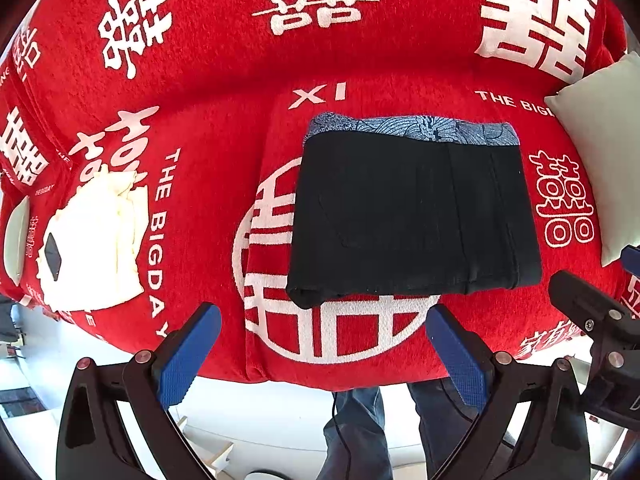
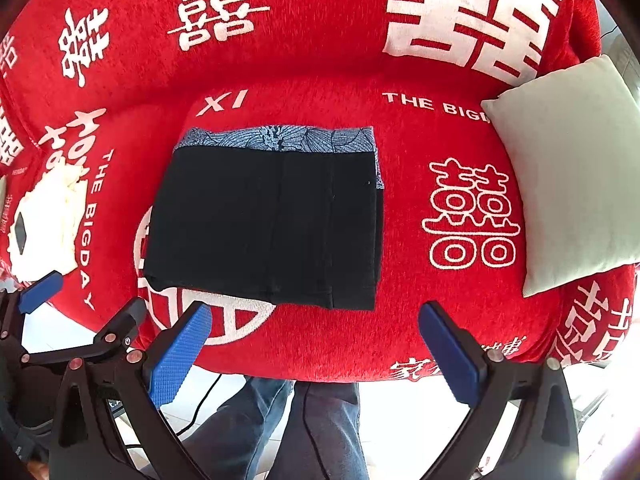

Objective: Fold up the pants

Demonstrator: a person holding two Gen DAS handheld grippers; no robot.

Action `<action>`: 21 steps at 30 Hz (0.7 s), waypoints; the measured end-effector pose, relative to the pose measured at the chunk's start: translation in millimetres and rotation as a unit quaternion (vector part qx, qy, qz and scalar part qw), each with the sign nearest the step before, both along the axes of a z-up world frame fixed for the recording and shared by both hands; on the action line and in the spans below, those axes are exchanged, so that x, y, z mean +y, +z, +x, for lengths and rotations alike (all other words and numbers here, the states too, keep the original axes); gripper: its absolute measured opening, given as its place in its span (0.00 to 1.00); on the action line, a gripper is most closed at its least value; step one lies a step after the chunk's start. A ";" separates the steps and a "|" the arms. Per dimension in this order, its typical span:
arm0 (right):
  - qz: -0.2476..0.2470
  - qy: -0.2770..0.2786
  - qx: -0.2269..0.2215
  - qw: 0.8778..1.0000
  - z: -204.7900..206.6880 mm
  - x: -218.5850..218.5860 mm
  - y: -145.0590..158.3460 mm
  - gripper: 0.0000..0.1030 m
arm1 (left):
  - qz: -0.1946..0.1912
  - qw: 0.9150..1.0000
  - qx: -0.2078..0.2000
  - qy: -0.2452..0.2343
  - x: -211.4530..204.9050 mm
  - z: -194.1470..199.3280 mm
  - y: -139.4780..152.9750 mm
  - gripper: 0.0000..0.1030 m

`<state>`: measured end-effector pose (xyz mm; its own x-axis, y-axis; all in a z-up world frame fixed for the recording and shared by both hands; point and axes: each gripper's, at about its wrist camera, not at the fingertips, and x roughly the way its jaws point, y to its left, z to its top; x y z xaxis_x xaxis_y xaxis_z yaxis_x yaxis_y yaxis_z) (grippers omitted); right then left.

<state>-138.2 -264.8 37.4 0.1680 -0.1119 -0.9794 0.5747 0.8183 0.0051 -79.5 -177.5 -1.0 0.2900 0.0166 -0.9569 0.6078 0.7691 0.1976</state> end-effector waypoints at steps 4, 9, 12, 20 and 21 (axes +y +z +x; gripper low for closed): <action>-0.001 -0.001 0.002 1.000 1.5 -0.6 -0.1 1.00 | -0.002 1.000 0.003 0.001 0.5 2.1 -1.2 1.00; 0.000 0.000 0.003 1.000 2.8 0.0 -1.7 1.00 | 0.000 1.000 0.006 0.001 2.3 3.5 -3.5 1.00; 0.001 0.000 0.005 1.000 3.7 0.3 -3.0 1.00 | 0.001 1.000 0.008 0.001 2.6 3.8 -5.3 1.00; 0.004 -0.001 0.006 1.000 4.9 0.5 -4.7 1.00 | 0.001 1.000 0.009 -0.001 2.2 4.8 -5.9 1.00; 0.004 -0.001 0.006 1.000 5.2 0.4 -4.9 1.00 | 0.001 1.000 0.009 -0.001 1.8 4.9 -6.0 1.00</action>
<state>-133.0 -264.4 32.5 0.1558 -0.1047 -0.9822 0.5765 0.8171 0.0044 -74.7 -175.8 -7.0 0.2721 0.0174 -0.9621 0.6131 0.7675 0.1872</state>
